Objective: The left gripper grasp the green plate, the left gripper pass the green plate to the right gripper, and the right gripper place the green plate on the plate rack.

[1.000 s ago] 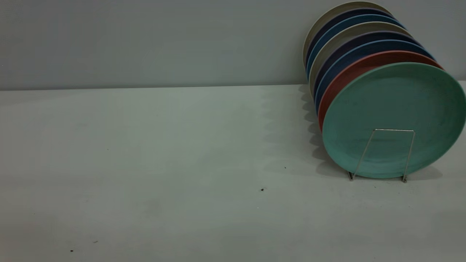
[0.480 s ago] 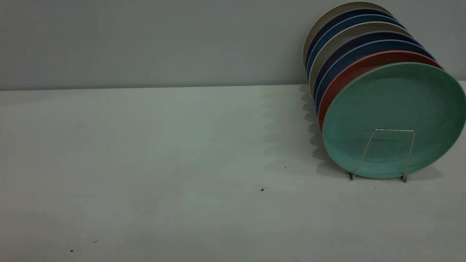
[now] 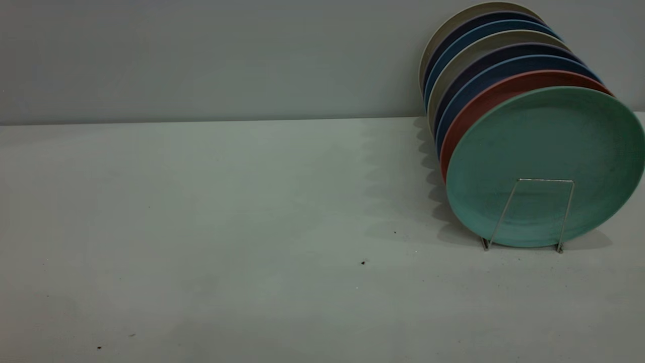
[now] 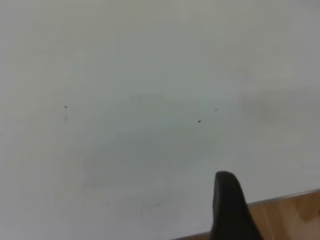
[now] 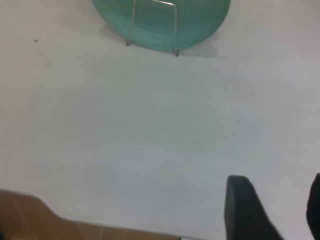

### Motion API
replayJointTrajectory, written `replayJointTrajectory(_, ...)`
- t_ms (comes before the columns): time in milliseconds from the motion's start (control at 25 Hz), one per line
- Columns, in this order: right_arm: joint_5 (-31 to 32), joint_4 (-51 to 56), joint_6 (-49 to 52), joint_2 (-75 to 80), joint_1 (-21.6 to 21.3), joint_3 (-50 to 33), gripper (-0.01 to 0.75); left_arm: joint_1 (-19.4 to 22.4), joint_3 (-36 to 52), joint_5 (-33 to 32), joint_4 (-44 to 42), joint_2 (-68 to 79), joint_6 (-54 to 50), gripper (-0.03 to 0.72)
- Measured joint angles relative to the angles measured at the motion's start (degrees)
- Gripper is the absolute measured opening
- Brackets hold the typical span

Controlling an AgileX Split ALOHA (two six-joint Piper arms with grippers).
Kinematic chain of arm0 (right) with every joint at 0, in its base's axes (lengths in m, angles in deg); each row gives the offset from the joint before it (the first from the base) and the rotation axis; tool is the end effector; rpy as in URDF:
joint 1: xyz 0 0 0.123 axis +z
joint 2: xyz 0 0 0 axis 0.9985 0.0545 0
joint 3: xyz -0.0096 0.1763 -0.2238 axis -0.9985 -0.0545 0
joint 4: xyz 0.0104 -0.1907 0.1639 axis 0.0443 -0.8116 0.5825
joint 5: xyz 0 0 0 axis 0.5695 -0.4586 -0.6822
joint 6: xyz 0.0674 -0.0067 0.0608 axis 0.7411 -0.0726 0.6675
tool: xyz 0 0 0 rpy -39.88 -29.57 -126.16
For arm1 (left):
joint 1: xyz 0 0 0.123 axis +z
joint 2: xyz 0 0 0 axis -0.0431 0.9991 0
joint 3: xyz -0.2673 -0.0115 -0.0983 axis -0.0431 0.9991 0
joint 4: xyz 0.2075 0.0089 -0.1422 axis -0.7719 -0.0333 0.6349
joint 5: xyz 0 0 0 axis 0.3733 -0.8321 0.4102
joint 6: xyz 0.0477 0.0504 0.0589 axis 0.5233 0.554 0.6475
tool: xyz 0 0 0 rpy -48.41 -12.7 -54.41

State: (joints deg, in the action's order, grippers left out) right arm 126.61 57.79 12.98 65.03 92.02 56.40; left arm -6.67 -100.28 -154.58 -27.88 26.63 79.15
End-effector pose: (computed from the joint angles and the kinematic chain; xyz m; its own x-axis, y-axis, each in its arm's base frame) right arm 0.0072 0.0017 0.2654 -0.6078 -0.1350 -0.7825 -0.1477 0.9875 -0.0557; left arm -0.0109 -0.0053 0.2676 -0.5046 0.0927 -0.8583 0.1582 0.9873 0.0137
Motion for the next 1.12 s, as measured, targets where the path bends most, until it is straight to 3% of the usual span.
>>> replayJointTrajectory(1120,0.0,-0.1,0.2,-6.5,0.0,-0.2,0.321,-0.1,0.0,0.0,0.0,0.0,-0.1,0.446)
